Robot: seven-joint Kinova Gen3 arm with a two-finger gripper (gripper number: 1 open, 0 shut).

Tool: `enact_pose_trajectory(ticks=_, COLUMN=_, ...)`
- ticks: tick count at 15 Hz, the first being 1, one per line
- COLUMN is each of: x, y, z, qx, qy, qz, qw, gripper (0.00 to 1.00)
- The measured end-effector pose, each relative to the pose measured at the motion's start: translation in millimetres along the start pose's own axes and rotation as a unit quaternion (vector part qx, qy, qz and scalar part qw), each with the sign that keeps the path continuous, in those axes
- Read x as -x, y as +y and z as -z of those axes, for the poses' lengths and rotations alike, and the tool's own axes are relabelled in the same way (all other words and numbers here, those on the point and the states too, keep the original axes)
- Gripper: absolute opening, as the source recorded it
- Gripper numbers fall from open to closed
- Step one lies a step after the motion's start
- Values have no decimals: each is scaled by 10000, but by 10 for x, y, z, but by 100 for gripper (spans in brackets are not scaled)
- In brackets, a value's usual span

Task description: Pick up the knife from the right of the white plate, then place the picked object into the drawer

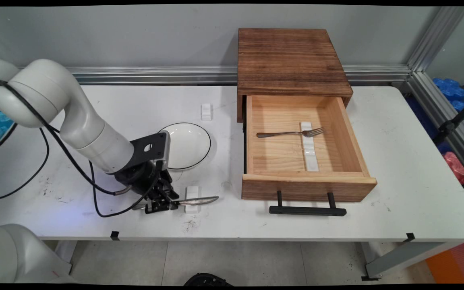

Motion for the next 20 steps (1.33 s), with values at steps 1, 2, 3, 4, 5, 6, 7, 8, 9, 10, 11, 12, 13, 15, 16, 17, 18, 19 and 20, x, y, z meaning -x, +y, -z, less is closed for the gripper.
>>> enact_pose_trajectory(ticks=1, x=1, y=1, z=1, qx=7, qy=2, qz=0, qw=10000, gripper=0)
enact_pose_trajectory(ticks=2, x=1, y=2, z=3, qx=17, qy=5, qz=-2, qw=10000, gripper=0)
enact_pose_trajectory(ticks=3, x=1, y=4, z=5, qx=26, qy=8, qz=-3, qw=10000, gripper=0)
enact_pose_trajectory(ticks=4, x=2, y=6, z=8, qx=36, qy=10, qz=-3, qw=10000, gripper=0)
enact_pose_trajectory(ticks=5, x=3, y=7, z=11, qx=46, qy=11, qz=-5, qw=10000, gripper=0)
enact_pose_trajectory(ticks=6, x=3, y=9, z=16, qx=52, qy=13, qz=-8, qw=10000, gripper=0)
enact_pose_trajectory(ticks=7, x=4, y=11, z=23, qx=62, qy=15, qz=-9, qw=10000, gripper=0)
enact_pose_trajectory(ticks=8, x=2, y=10, z=33, qx=69, qy=19, qz=-9, qw=10000, gripper=0)
enact_pose_trajectory(ticks=9, x=-1, y=8, z=44, qx=74, qy=20, qz=-9, qw=10000, gripper=0)
enact_pose_trajectory(ticks=10, x=-5, y=5, z=56, qx=79, qy=24, qz=-9, qw=10000, gripper=0)
enact_pose_trajectory(ticks=11, x=-11, y=-2, z=74, qx=81, qy=27, qz=-9, qw=10000, gripper=0)
enact_pose_trajectory(ticks=12, x=-19, y=-9, z=96, qx=86, qy=28, qz=-10, qw=10000, gripper=0)
enact_pose_trajectory(ticks=13, x=-28, y=-19, z=120, qx=89, qy=31, qz=-11, qw=10000, gripper=0)
enact_pose_trajectory(ticks=15, x=-56, y=-43, z=189, qx=109, qy=40, qz=-17, qw=9999, gripper=0)
enact_pose_trajectory(ticks=16, x=-77, y=-61, z=241, qx=124, qy=45, qz=-19, qw=9999, gripper=0)
enact_pose_trajectory(ticks=17, x=-94, y=-76, z=285, qx=140, qy=49, qz=-17, qw=9999, gripper=0)
enact_pose_trajectory(ticks=18, x=-116, y=-96, z=344, qx=161, qy=53, qz=-14, qw=9999, gripper=0)
enact_pose_trajectory(ticks=19, x=-130, y=-109, z=382, qx=175, qy=56, qz=-10, qw=9998, gripper=0)
enact_pose_trajectory(ticks=20, x=-157, y=-129, z=437, qx=198, qy=66, qz=-9, qw=9998, gripper=0)
